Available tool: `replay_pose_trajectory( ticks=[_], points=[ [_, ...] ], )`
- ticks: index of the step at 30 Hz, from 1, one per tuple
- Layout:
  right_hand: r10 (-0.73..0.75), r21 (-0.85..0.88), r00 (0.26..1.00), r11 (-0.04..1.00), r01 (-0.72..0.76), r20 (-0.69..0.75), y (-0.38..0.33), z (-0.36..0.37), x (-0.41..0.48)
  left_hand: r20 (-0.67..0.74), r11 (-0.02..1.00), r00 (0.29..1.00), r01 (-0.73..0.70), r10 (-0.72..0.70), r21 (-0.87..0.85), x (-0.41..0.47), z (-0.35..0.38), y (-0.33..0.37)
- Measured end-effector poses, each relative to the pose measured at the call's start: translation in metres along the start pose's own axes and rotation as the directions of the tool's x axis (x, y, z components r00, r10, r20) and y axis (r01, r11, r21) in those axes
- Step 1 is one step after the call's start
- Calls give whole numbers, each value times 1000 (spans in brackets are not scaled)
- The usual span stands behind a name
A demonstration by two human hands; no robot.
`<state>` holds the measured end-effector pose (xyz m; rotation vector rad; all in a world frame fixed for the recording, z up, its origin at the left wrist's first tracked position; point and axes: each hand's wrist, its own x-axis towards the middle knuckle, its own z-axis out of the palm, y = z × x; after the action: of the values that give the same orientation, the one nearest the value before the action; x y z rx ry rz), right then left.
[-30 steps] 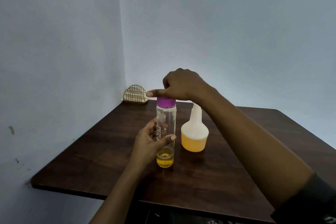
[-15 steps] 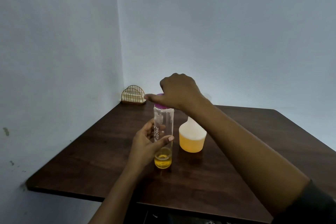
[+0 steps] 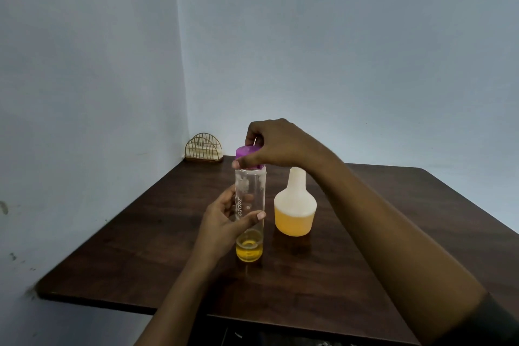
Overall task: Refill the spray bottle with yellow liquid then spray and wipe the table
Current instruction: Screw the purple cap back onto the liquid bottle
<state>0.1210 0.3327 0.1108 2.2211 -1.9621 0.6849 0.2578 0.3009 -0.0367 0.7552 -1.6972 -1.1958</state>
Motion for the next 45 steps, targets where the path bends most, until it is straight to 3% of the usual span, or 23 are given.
replay_pose_trajectory(
  ticks=[2,5,8,11,19,22,24,26,27,29,32,36,41,43,45],
  points=[
    [-4,-33,999,999,5,33,-4,2,-1,3,1000,1000,-2,2,9,1,-1,0],
    [-23,97,989,995,9,143,-4,-7,-8,3,1000,1000,-2,2,15,1,-1,-1],
    [3,169,1000,986,-8,31,-6,-2,-16,-44,999,999,-29,30,25,-2,3,-2],
    [42,126,995,992,-30,-89,-12,9,-21,-111,997,992,-51,57,51,-5,8,-1],
    [121,18,972,993,-120,-204,-22,17,-23,-213,984,971,-80,113,157,-8,15,2],
    [131,-24,975,990,-138,-177,-24,17,-25,-196,978,973,-83,122,193,-9,14,0],
    [166,243,984,959,-146,-64,-19,18,-33,-172,977,979,-71,107,202,-9,11,0],
    [205,620,977,759,-200,65,-13,29,-47,-140,979,986,-60,88,196,-9,8,-1],
    [231,703,969,676,-221,82,-9,41,-54,-108,979,992,-47,70,199,-10,7,-2],
    [302,720,950,641,-266,81,1,71,-65,-14,977,1000,4,-1,213,-14,4,-8],
    [373,641,923,686,-344,96,8,105,-73,97,951,990,74,-107,299,-20,-9,-24],
    [377,618,926,721,-312,28,8,121,-67,83,828,970,150,-230,540,-3,-49,-26],
    [363,585,932,756,-295,1,7,139,-35,-71,499,968,185,-240,847,59,-90,-44],
    [378,576,926,759,-303,-11,5,147,-15,-69,385,957,179,-283,905,87,-99,-59],
    [408,564,913,760,-322,-28,5,157,8,-58,344,944,175,-325,922,109,-104,-73]
  ],
)
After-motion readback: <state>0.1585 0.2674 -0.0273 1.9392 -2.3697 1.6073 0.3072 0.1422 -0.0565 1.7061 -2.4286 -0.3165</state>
